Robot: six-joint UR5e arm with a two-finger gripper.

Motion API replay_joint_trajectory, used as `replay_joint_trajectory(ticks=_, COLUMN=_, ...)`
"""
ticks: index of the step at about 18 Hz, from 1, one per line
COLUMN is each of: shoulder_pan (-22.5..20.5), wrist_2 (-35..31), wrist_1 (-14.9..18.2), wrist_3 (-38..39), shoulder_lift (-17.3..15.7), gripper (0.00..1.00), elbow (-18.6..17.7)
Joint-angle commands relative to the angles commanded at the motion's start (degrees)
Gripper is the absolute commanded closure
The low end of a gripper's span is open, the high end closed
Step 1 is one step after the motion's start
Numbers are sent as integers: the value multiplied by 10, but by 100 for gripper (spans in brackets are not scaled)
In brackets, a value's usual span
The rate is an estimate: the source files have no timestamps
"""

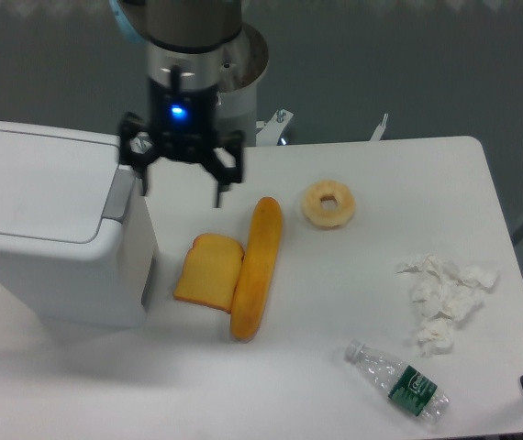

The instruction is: Close the trash can

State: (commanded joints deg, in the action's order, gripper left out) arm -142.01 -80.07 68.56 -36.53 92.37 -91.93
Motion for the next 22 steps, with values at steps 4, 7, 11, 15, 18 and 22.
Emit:
replay_joint_trajectory(ticks=4, shoulder_pan=-84, wrist_2=-1, wrist_1=1, wrist_3=-101, shoulder_lift=46, gripper=0, elbow=-1)
replay_joint_trajectory(ticks=7, shoulder_pan=-125, wrist_2=-6, wrist_1=-2, wrist_3=-126, shoulder_lift=87, gripper=0, elbow=3)
replay_joint_trajectory(ticks=11, shoulder_pan=-158, wrist_2=-42, wrist_1=-5, wrist_3=-249, shoulder_lift=143, gripper=0, elbow=32)
replay_joint_trajectory(ticks=15, shoulder_pan=-179, wrist_2=-48, wrist_1=-8, wrist_3=-394, shoulder_lift=195, gripper=0, elbow=49)
replay_joint_trajectory(ticks=18, shoulder_pan=-182, wrist_2=-82, wrist_1=-29, wrist_3=-477, shoulder_lift=214, gripper=0, elbow=49)
replay_joint_trajectory(ticks=22, shoulder_pan=-180, wrist_2=-102, wrist_1=-66, wrist_3=-492, shoulder_lift=238, gripper=0, elbow=55)
